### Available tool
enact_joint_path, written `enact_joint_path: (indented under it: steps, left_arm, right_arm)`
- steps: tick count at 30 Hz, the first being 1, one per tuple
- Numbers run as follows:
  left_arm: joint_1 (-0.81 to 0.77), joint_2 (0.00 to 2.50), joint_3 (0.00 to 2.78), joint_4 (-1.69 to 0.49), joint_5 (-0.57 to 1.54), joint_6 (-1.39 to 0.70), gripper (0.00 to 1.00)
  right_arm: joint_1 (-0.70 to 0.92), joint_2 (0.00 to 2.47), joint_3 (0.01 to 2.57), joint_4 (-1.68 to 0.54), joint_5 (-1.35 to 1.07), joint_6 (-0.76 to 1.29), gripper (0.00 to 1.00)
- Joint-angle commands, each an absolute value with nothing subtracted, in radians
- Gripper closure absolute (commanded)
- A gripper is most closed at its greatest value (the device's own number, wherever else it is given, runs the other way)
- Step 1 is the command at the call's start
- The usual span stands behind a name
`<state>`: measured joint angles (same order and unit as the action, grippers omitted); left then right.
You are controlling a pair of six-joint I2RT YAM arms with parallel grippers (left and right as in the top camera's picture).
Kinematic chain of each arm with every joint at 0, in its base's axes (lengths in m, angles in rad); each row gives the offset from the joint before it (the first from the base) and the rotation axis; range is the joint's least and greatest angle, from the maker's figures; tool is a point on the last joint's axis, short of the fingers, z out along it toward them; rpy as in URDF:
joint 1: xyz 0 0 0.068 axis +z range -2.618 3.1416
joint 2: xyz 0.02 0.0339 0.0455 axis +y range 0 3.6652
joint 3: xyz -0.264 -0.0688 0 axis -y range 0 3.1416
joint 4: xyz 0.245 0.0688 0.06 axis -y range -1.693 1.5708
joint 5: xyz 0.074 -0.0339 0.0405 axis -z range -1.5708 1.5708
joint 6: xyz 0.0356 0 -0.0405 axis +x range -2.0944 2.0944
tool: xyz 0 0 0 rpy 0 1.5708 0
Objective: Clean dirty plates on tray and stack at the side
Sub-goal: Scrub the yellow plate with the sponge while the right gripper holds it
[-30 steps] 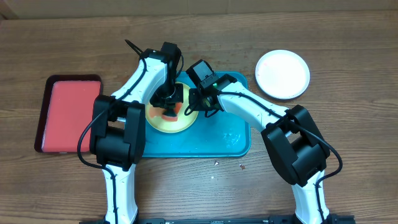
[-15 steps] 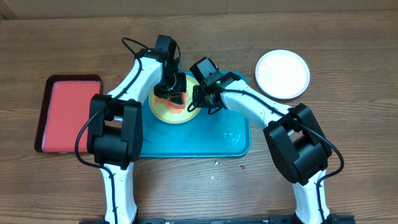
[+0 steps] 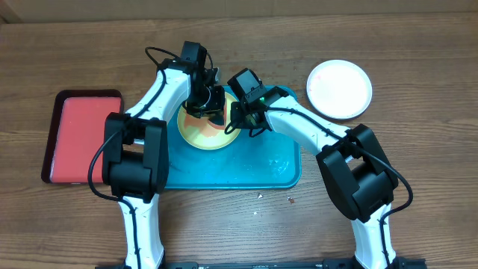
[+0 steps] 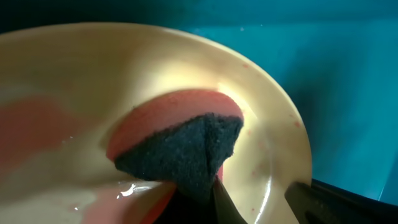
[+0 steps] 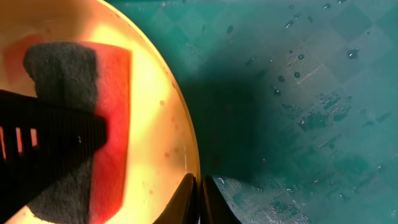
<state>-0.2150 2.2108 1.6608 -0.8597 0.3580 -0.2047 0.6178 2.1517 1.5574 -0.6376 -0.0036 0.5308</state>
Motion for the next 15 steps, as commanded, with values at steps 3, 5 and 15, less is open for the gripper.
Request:
enact_joint_path:
  steps: [3,5,15]
  left_arm:
    - [-0.222,2.204,1.644,-0.911,0.233,-0.180,0.96]
    - [-0.222,2.204,1.637,-0.941,0.142,-0.180,0.96]
    - [-0.194,2.196,1.641,-1.009,-0.284,-0.332,0.96]
  right_arm:
    - [0.633,2.157,1.557,-0.637,-0.023,0.528,0.96]
    - [0.634,2.157,1.557,-0.637,-0.023,0.528,0.96]
    - [0.634,2.157,1.557,-0.640,-0.023,0.528,0.96]
